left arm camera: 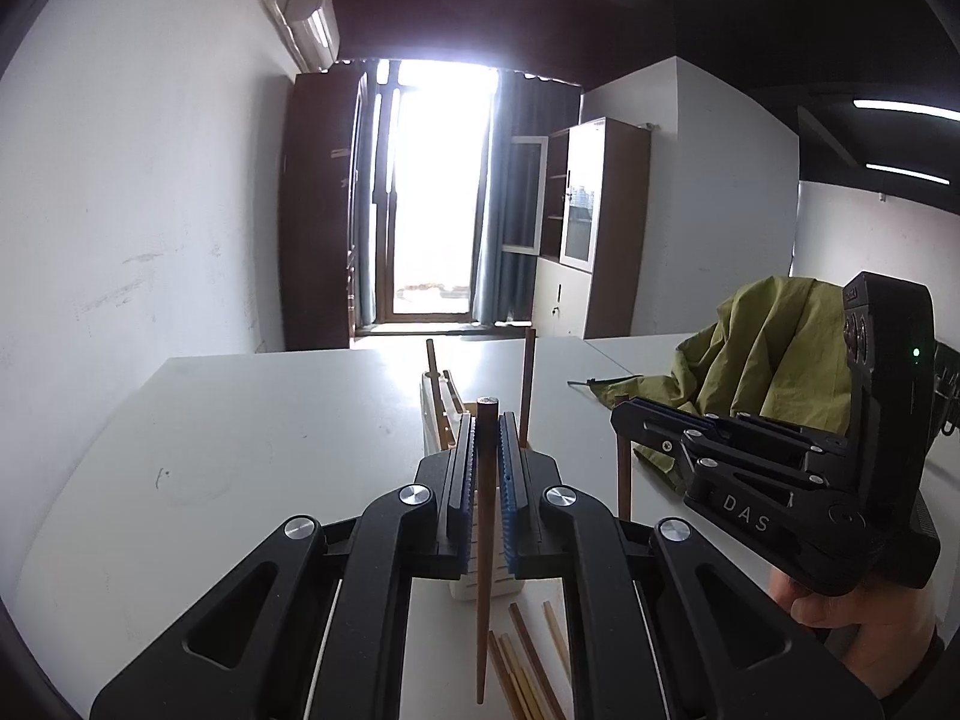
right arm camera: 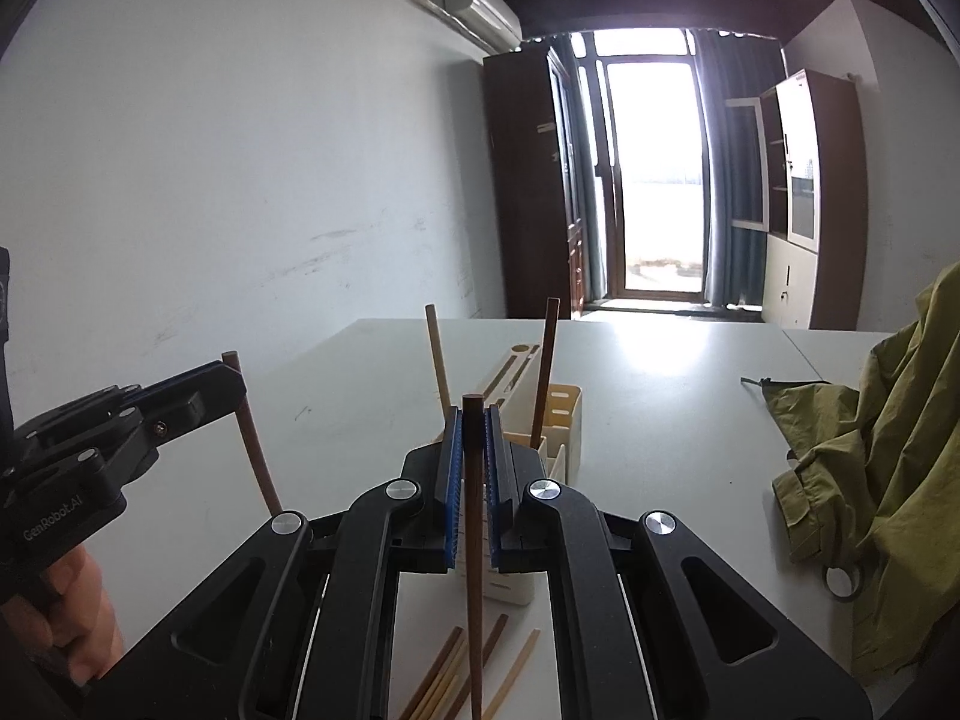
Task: Organize utensils
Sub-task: 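Lift both held chopsticks and carry them above the white holder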
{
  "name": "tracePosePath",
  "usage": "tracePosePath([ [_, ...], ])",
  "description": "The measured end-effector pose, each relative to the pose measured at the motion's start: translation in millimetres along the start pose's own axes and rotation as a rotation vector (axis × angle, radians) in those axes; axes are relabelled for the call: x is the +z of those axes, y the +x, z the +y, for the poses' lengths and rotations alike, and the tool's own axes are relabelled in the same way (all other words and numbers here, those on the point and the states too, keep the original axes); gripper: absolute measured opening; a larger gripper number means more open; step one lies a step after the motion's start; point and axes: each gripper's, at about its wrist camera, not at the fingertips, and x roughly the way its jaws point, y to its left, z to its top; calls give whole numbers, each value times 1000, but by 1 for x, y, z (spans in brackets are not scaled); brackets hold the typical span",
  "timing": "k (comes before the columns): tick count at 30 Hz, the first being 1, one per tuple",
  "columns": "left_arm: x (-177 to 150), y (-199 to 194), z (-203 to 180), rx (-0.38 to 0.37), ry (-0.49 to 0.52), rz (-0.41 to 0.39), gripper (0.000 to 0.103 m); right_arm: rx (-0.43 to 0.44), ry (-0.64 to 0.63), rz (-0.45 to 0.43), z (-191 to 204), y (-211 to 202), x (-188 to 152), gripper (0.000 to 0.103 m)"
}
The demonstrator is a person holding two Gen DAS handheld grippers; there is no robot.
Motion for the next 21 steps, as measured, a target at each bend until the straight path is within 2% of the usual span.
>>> tracePosePath([
  [9,22,-8,-6,-6,-22,-112,7,18,-23,-111,3,-6,17,7],
  [13,29,-12,-11,18,-23,-180,7,56,-19,-146,2,-6,22,7],
  [21,40,-20,-16,32,-15,-316,6,102,-6,-297,-9,-15,34,7],
])
